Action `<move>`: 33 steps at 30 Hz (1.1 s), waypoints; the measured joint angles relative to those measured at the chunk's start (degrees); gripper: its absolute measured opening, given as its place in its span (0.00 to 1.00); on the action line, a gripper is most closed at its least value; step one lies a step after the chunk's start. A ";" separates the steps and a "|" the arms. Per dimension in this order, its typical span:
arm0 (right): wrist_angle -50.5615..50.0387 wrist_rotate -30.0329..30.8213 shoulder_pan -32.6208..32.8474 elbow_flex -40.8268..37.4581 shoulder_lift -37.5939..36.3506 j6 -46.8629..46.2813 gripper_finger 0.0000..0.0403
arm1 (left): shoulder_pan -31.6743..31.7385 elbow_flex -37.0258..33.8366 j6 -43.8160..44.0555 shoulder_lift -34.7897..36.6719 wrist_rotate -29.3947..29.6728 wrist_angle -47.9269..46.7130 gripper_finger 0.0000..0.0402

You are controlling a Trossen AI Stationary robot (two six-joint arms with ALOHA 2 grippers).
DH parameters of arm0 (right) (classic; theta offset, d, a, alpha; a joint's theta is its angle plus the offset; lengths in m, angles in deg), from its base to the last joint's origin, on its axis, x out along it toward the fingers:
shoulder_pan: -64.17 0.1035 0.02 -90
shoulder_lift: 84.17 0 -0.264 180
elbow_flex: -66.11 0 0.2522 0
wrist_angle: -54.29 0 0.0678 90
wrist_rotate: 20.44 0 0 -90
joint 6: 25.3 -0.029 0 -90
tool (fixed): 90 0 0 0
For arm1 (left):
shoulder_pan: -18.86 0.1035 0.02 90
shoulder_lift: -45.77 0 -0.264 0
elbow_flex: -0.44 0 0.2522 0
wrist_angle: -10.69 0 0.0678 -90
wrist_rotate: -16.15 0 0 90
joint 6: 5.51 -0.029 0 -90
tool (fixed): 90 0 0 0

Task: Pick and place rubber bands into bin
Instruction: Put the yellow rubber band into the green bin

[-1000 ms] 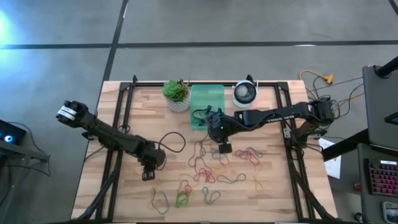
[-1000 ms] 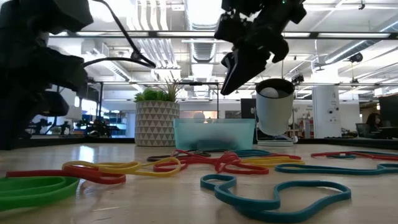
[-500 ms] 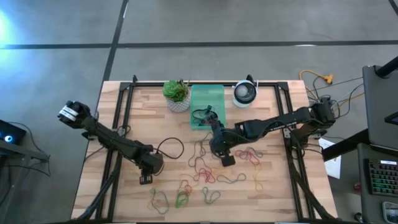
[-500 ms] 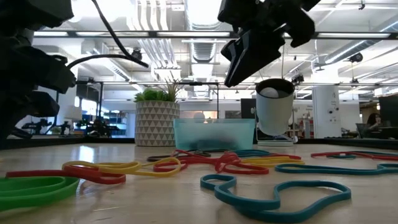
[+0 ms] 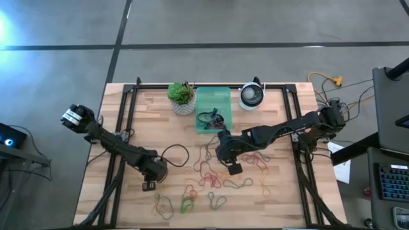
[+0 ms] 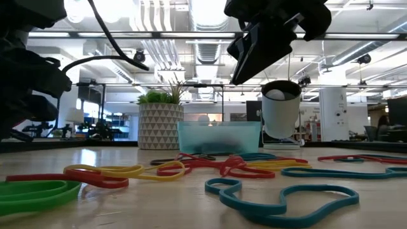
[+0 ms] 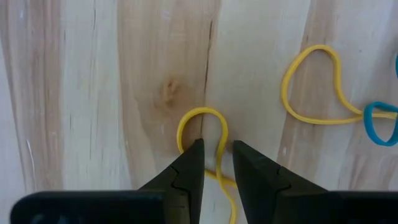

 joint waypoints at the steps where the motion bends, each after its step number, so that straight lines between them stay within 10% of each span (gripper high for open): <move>1: 0.03 0.05 0.00 0.00 0.00 -0.12 0.17 | 0.01 0.00 -0.02 0.00 -0.01 0.00 0.18; 33: 1.09 0.01 0.11 -0.26 -0.02 -1.21 0.16 | -0.05 1.24 -0.42 -0.18 -0.46 -0.66 0.00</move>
